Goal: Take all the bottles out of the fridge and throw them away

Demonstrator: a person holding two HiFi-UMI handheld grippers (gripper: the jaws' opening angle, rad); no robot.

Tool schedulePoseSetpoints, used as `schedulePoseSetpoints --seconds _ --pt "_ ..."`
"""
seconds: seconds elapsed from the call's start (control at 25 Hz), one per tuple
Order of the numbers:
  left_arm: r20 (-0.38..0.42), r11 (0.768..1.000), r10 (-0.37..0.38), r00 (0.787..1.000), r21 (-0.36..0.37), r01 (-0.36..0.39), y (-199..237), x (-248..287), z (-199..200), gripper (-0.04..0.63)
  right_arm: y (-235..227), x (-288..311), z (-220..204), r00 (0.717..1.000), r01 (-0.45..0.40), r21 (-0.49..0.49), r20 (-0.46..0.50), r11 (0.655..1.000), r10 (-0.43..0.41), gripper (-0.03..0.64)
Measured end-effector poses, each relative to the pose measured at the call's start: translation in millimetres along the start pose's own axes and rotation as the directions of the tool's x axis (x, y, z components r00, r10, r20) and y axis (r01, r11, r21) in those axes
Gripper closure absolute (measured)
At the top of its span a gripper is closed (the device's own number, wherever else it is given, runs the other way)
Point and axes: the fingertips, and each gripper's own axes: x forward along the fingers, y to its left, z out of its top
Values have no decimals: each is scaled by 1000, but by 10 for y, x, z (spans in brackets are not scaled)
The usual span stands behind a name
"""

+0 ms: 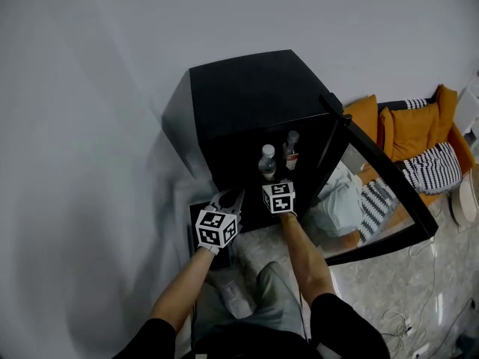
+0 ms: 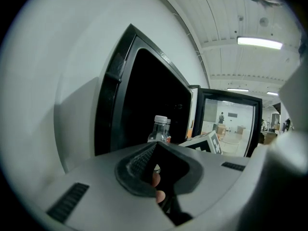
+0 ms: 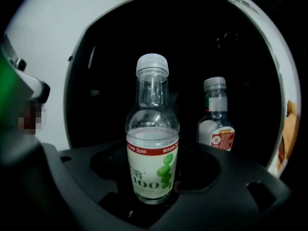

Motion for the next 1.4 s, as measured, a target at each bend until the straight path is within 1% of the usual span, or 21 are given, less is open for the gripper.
schedulePoseSetpoints --seconds 0.12,0.2,0.44,0.64,0.84,1.04,1.2,1.4 --pt "-25 1000 -9 1000 -17 8 -168 -149 232 594 64 -412 172 1000 -1 21 -22 1000 2 302" --pt "-39 999 -20 999 -33 18 -305 -264 469 594 79 -721 354 999 13 34 -40 999 -11 302" --pt "-71 997 -65 995 -45 62 -746 -571 1345 594 88 -1604 1259 997 54 72 -60 996 -50 302" --pt "-78 996 -82 994 -49 78 -956 -768 1870 594 98 -2091 1872 995 78 63 -73 995 -74 302" --pt "-62 996 -85 994 -46 82 -991 -913 2080 594 164 -2288 2133 995 79 36 -68 996 -77 302" --pt "-36 997 -60 998 -43 59 -913 -1063 2192 594 319 -2317 2274 997 54 15 -59 998 -53 302" --pt "-14 998 0 1000 -62 -1 -656 -1230 2216 594 573 -2195 2357 998 1 -5 -58 1000 -1 302" --pt "7 993 98 995 -70 -97 -315 -1582 2251 594 1085 -1962 2486 993 -106 -35 -45 994 105 302"
